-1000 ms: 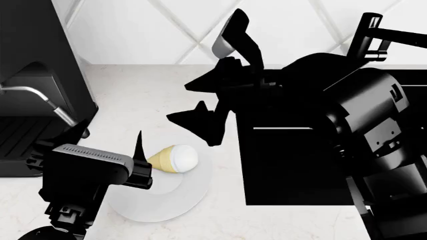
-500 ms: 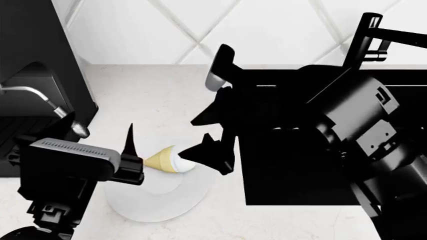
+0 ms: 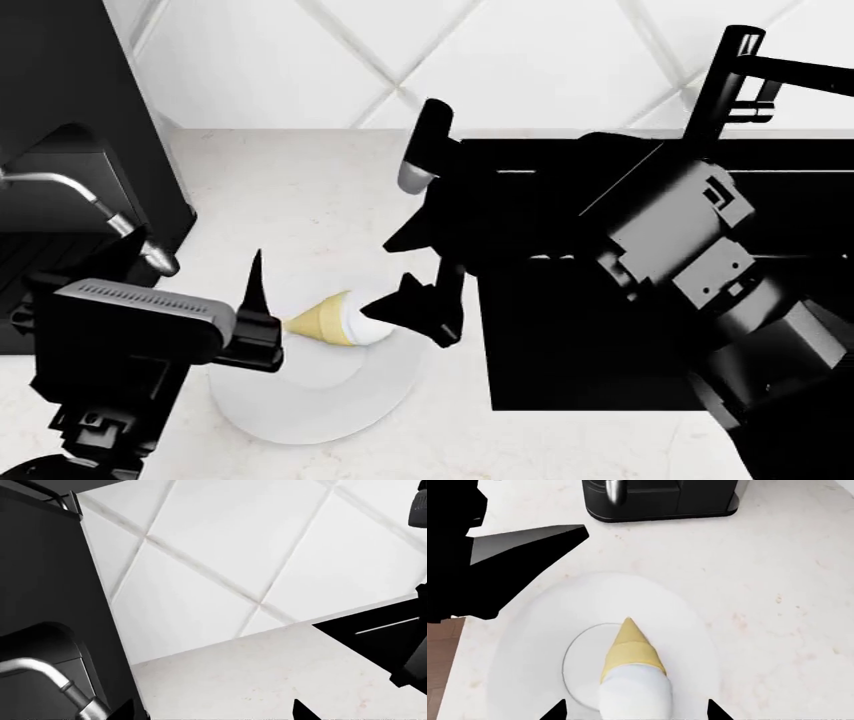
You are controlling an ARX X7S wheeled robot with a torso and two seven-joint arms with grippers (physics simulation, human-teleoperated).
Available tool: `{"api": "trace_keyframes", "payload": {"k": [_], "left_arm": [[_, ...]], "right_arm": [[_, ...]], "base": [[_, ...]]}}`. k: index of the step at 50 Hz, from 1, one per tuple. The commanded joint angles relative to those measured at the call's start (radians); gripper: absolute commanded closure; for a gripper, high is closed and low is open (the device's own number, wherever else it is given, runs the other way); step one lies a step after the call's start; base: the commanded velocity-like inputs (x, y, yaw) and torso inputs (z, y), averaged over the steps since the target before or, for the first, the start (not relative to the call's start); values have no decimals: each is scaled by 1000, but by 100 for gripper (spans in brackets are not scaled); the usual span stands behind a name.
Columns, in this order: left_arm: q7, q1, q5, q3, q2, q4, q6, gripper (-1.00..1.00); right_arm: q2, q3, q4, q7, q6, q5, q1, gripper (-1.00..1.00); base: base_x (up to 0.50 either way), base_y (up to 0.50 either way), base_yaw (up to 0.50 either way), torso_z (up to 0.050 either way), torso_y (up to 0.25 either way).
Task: Move the dessert items from the plate to the tray.
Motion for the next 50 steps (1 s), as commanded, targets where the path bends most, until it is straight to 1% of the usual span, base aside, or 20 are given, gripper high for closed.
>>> {"api": "trace_keyframes", "payload": {"k": [1, 4, 6, 12, 50], "left_arm": [[-4, 8, -5, -12, -1, -7, 6, -100], [-7, -9, -44, -75, 36, -3, 19, -100], [-11, -15, -46, -79, 34, -2, 7, -100], [-10, -6, -40, -59, 29, -13, 17, -100], [-13, 15, -46, -49, 23, -41, 54, -100]], "right_arm": [[-17, -52, 43, -15, -48, -38, 1, -100], [-18, -60, 48, -16, -56, -43, -1, -100], [-18, -62, 49, -16, -57, -44, -1, -100], [-21, -65, 51, -17, -62, -44, 3, -100], [-78, -132, 153, -57, -155, -83, 20, -100]], "base": [[0, 0, 0, 0, 0], [0, 0, 0, 0, 0], [0, 0, 0, 0, 0], [0, 0, 0, 0, 0], [0, 0, 0, 0, 0]]}}
